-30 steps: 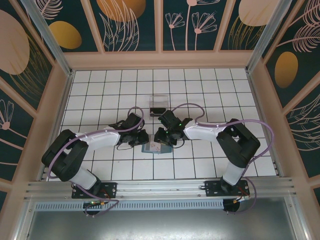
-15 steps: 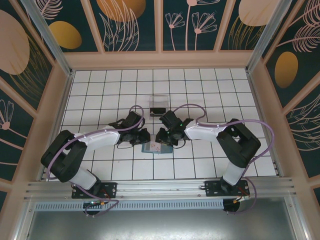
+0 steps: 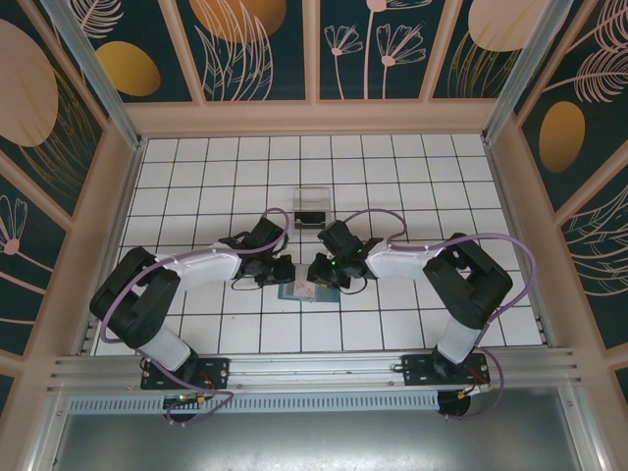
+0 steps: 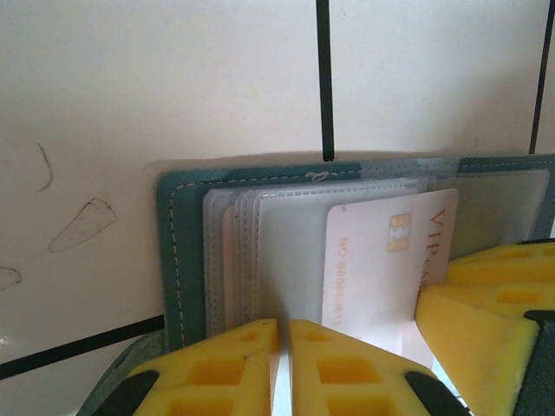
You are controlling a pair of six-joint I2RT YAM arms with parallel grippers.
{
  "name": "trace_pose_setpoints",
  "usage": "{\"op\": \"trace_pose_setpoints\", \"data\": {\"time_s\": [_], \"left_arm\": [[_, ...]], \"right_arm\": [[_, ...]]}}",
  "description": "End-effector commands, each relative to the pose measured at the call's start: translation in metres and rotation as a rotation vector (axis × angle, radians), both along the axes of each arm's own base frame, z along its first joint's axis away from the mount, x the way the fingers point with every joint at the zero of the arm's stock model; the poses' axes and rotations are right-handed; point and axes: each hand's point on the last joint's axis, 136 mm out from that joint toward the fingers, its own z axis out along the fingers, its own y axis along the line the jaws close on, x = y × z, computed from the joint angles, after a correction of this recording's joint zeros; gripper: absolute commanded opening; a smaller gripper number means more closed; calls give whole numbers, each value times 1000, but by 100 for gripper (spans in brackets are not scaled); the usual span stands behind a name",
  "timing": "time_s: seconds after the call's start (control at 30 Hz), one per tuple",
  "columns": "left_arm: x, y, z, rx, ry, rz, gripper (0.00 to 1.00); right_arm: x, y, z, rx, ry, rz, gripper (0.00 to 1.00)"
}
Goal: Take the credit cards out of the card holder
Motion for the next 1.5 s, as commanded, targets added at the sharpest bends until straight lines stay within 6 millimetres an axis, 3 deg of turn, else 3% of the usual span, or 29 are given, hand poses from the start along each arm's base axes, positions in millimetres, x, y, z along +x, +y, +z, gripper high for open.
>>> {"op": "trace_pose_setpoints", "data": {"time_s": [0.0,0.17,0.47,0.87,1.07,1.47], "left_arm": [[-12,15,-19,92,51,-16,13],[-14,16,-23,100,64,-16,13],[-17,22,-31,142,83,-20,13],[-19,29,-37,183,96,-21,13],[-17,29,-34,188,86,-17,13],[-15,31,-26,184,68,-6,12]], "right_arm": [[-1,0,4,47,4,-13,22],[-1,6,8,90,-8,2,22],[-6,3,-8,93,27,-5,25],[-1,4,12,144,-23,-14,14],[0,-5,11,110,-34,-22,8],[-4,-32,15,30,-57,-34,6]]}}
